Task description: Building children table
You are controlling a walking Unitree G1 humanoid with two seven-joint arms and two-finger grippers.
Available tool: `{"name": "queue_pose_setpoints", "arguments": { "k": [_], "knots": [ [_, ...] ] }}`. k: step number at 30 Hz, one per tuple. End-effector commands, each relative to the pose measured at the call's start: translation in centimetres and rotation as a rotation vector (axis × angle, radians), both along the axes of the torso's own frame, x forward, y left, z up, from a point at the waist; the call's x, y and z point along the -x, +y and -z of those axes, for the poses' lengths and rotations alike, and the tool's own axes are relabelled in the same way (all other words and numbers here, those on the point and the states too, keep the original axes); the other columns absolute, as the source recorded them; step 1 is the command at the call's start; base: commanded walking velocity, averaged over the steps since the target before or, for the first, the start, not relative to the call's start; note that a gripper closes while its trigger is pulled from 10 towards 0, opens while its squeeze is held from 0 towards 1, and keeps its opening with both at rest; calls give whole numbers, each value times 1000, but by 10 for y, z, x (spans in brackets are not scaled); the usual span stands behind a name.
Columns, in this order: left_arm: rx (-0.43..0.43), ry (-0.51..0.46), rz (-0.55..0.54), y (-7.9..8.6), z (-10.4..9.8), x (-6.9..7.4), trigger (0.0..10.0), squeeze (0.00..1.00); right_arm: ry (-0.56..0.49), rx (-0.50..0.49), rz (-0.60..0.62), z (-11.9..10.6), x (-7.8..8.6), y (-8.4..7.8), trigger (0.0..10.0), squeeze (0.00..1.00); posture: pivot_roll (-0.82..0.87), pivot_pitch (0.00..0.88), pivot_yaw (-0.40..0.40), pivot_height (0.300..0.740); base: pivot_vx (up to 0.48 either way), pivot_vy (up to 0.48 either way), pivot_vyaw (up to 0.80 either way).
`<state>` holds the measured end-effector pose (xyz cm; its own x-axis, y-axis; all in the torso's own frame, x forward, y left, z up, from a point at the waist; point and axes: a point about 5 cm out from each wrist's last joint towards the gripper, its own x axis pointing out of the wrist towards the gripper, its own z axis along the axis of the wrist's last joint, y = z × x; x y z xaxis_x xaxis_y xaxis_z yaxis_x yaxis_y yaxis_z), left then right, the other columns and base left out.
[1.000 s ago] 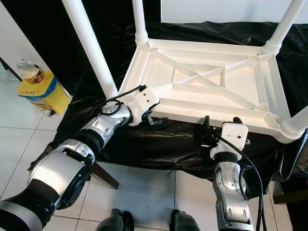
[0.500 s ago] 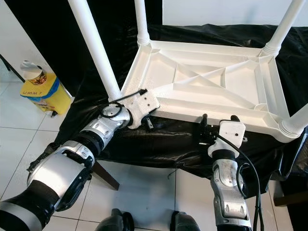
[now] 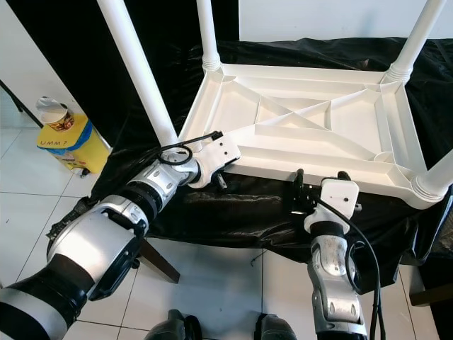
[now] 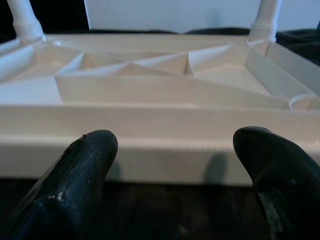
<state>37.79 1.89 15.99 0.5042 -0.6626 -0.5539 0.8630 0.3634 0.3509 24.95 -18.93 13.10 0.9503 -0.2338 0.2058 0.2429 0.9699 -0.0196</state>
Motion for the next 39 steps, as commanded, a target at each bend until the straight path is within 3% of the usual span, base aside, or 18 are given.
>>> {"name": "queue_pose_setpoints", "arguments": {
  "k": [1,4,5,6,7,8,11,12,22,30,35,39],
  "knots": [
    [23,110,-48,10,10,1,10000,0,-5,4,8,0,3,2,10000,0,-112,135,98,740,0,0,0],
    [38,127,-58,10,10,1,10000,0,-4,4,9,0,4,2,10000,0,-112,135,98,740,0,0,0],
    [43,139,-64,11,9,1,9216,0,-4,3,10,1,4,2,10000,0,-112,135,98,740,0,0,0],
    [43,139,-64,11,9,1,9216,0,-4,3,10,1,4,2,10000,0,-112,135,98,740,0,0,0],
    [34,138,-63,12,9,0,7608,0,-3,2,12,1,4,2,10000,0,-107,146,104,740,0,0,0],
    [20,137,-59,13,8,0,2706,0,-1,0,14,2,5,2,10000,0,-104,150,106,740,0,0,0],
    [11,137,-56,14,7,-1,2706,0,0,-1,16,2,5,3,10000,0,-101,155,111,740,0,0,0],
    [7,138,-50,15,6,-1,0,0,1,-3,19,2,5,3,10000,0,-101,157,112,740,0,0,0],
    [-71,144,25,10,13,5,0,0,-2,-9,41,3,7,2,10000,0,-104,163,126,740,0,0,0],
    [-87,165,45,8,22,10,0,0,-6,-9,53,2,7,1,10000,0,-106,162,127,740,0,0,0],
    [-81,171,37,7,25,11,0,0,-7,-9,57,1,8,0,10000,0,-115,166,132,740,0,0,0],
    [-32,153,-28,7,27,10,0,0,-7,-9,72,1,11,-1,10000,0,-124,171,135,740,0,0,0]
  ]
}}
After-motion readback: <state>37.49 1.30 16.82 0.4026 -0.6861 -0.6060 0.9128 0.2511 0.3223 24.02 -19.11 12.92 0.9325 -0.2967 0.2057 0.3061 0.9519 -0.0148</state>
